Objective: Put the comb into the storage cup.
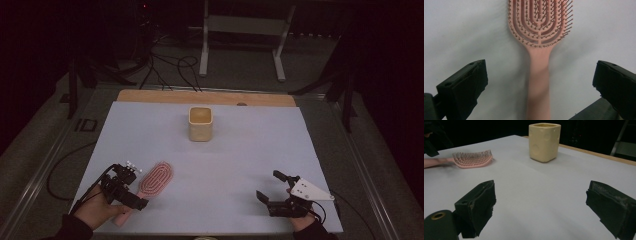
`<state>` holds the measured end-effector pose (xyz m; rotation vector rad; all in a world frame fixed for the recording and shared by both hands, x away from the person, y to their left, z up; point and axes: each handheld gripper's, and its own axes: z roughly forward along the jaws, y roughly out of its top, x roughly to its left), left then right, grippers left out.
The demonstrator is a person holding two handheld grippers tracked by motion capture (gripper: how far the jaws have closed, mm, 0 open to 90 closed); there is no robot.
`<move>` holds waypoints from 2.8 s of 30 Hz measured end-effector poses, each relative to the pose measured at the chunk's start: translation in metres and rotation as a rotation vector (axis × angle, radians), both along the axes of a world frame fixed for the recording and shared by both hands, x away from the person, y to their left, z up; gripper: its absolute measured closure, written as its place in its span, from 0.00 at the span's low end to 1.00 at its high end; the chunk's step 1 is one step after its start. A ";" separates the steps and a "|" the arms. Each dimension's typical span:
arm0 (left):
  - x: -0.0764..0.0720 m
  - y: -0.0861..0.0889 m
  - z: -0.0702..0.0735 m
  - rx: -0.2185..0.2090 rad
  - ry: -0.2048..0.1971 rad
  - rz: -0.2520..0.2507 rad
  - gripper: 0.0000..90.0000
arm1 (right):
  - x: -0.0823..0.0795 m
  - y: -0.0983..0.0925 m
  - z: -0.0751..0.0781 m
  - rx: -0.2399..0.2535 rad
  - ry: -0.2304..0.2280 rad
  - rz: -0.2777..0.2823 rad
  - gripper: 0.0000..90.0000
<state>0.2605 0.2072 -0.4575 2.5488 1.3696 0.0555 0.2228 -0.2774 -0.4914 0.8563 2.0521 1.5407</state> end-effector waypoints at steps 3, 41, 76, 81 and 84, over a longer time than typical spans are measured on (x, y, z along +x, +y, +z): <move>0.001 0.000 -0.001 -0.013 0.014 0.003 0.02 | 0.000 0.000 0.000 0.001 -0.002 0.002 0.09; 0.015 -0.008 -0.026 0.036 0.090 -0.037 0.68 | -0.001 0.000 0.001 0.000 -0.010 0.004 0.09; 0.020 -0.003 -0.016 -0.037 0.056 -0.071 0.79 | 0.000 -0.001 0.001 0.009 -0.003 0.000 0.09; 0.019 -0.004 -0.009 -0.067 0.023 -0.082 0.79 | 0.000 -0.001 0.001 0.009 -0.002 0.000 0.09; 0.018 -0.006 -0.007 -0.080 0.003 -0.082 0.80 | 0.001 -0.001 0.000 0.008 0.003 0.004 0.09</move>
